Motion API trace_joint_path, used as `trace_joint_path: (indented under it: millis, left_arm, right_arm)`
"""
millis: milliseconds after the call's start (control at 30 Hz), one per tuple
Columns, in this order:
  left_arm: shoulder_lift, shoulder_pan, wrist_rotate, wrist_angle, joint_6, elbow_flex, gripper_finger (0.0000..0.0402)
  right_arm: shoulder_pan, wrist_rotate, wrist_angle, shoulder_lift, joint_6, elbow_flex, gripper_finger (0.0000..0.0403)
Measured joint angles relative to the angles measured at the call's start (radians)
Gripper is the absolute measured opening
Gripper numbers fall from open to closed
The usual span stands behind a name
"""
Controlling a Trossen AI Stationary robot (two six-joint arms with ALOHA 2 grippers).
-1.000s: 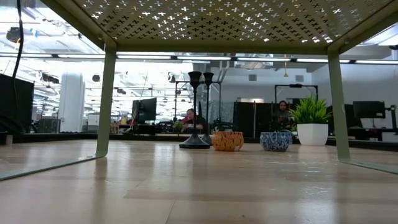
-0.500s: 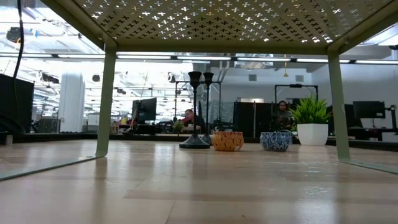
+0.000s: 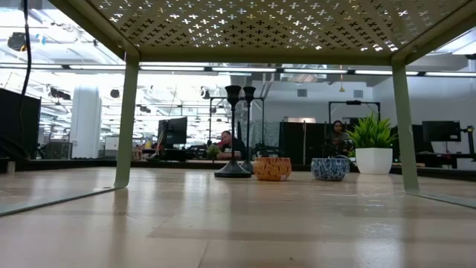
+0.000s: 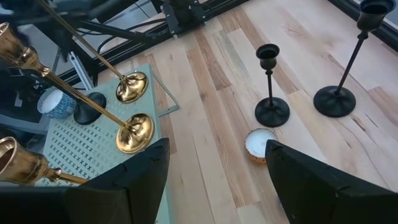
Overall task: Pick & Place candle stick holders
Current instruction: Put the left blue scented candle on the shelf
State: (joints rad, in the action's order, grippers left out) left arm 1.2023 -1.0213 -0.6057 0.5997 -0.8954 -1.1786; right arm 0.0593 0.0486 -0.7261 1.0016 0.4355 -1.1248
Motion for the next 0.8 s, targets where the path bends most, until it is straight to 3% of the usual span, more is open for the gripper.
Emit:
trace_joint_path:
  millis: [133,400,800]
  left_arm:
    - [0.002,-0.004,0.087,0.145,-0.173,0.001,0.0188]
    - [0.090,0.007,0.244,0.052,-0.187,0.000,0.0019]
    - [0.096,0.050,0.196,-0.027,-0.181,0.000,0.0003]
  right_arm:
    - [0.000,0.000,-0.001,0.000,0.000,0.000,0.0256]
    - [-0.001,0.000,-0.002,0.000,-0.001,0.000,0.0256]
    - [-0.010,0.003,-0.001,0.000,-0.027,0.000,0.0256]
